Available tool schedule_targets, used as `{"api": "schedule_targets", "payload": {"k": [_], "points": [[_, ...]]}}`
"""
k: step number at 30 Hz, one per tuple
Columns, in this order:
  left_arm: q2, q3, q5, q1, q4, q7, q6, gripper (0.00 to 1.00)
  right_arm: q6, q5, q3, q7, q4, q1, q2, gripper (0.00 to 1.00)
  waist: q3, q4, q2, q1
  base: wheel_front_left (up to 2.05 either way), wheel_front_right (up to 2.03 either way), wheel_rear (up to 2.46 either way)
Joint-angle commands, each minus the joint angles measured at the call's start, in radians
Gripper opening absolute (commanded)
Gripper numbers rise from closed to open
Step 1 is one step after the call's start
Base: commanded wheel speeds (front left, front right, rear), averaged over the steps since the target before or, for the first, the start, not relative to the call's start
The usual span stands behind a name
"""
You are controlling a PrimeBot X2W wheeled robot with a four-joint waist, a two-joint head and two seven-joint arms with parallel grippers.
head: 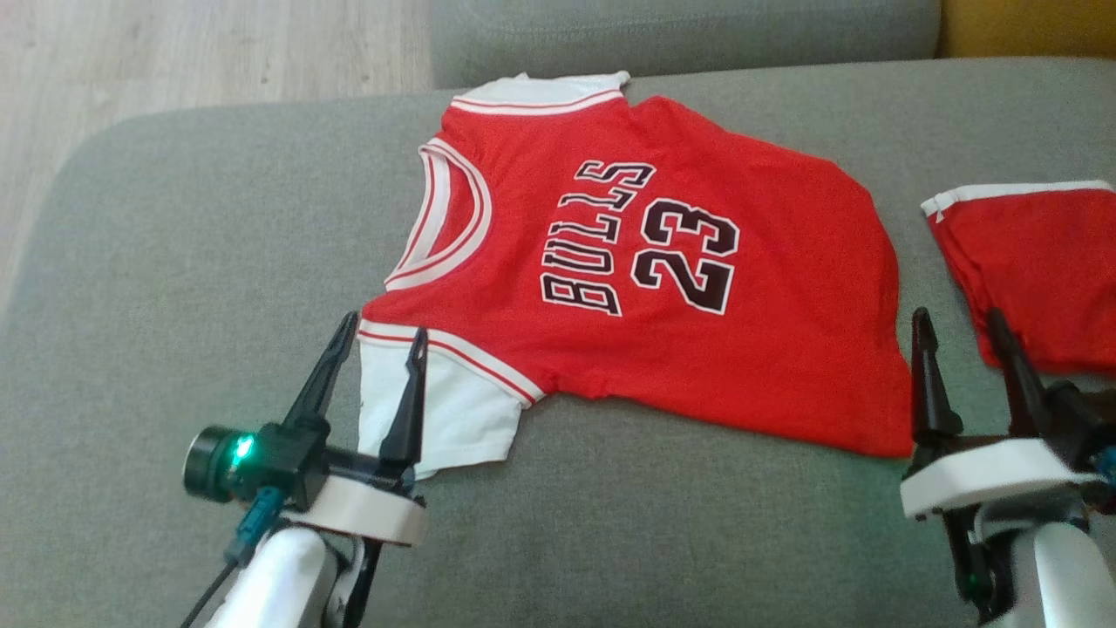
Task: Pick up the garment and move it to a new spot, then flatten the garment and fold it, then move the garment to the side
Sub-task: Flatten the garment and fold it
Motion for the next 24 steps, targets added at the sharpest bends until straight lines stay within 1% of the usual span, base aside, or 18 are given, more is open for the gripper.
{"api": "schedule_targets", "payload": {"k": [1, 3, 6, 8, 9, 12, 15, 18, 20, 23, 24], "points": [[-0.001, 0.049, 0.015, -0.053, -0.049, -0.012, -0.003, 1.00, -0.001, -0.009, 0.027, -0.009, -0.016, -0.062, -0.007, 1.00, 0.020, 0.001, 0.0000, 0.0000, 0.00, 0.00, 0.00], [-0.010, 0.053, 0.026, -0.061, -0.065, -0.012, -0.009, 1.00, -0.001, -0.014, 0.014, 0.009, 0.003, -0.109, -0.007, 1.00, 0.045, 0.007, 0.0000, 0.0000, 0.00, 0.00, 0.00], [-0.022, 0.054, 0.038, -0.080, -0.076, -0.012, -0.026, 1.00, -0.001, -0.054, -0.013, 0.079, 0.049, -0.210, -0.007, 1.00, 0.089, 0.020, 0.0000, 0.0000, 0.00, 0.00, 0.00], [-0.030, 0.053, 0.045, -0.096, -0.075, -0.012, -0.037, 1.00, -0.001, -0.090, -0.043, 0.152, 0.101, -0.293, -0.008, 1.00, 0.119, 0.033, 0.0000, 0.0000, 0.00, 0.00, 0.00], [-0.030, 0.053, 0.045, -0.096, -0.075, -0.012, -0.037, 1.00, -0.001, -0.090, -0.043, 0.152, 0.101, -0.293, -0.008, 1.00, 0.119, 0.033, 0.0000, 0.0000, 0.00, 0.00, 0.00], [-0.044, 0.050, 0.055, -0.122, -0.069, -0.012, -0.054, 1.00, -0.001, -0.121, -0.074, 0.258, 0.208, -0.424, -0.034, 1.00, 0.158, 0.057, 0.0000, 0.0000, 0.00, 0.00, 0.00], [-0.059, 0.046, 0.063, -0.150, -0.054, -0.012, -0.072, 1.00, -0.001, -0.135, -0.081, 0.345, 0.336, -0.538, -0.085, 1.00, 0.195, 0.086, 0.0000, 0.0000, 0.00, 0.00, 0.00], [-0.076, 0.045, 0.071, -0.173, -0.047, -0.012, -0.085, 1.00, -0.001, -0.164, -0.052, 0.390, 0.458, -0.622, -0.145, 1.00, 0.220, 0.113, 0.0000, 0.0000, 0.00, 0.00, 0.00], [-0.087, 0.045, 0.076, -0.187, -0.041, -0.012, -0.094, 1.00, -0.001, -0.162, -0.025, 0.410, 0.533, -0.667, -0.176, 1.00, 0.234, 0.130, 0.0000, 0.0000, 0.00, 0.00, 0.00], [-0.101, 0.050, 0.082, -0.201, -0.033, -0.012, -0.103, 1.00, -0.001, -0.160, 0.043, 0.422, 0.628, -0.716, -0.223, 1.00, 0.245, 0.150, 0.0000, 0.0000, 0.00, 0.00, 0.00], [-0.108, 0.055, 0.085, -0.205, -0.030, -0.012, -0.108, 1.00, -0.001, -0.150, 0.098, 0.434, 0.684, -0.740, -0.247, 1.00, 0.249, 0.160, 0.0000, 0.0000, 0.00, 0.00, 0.00]]}}
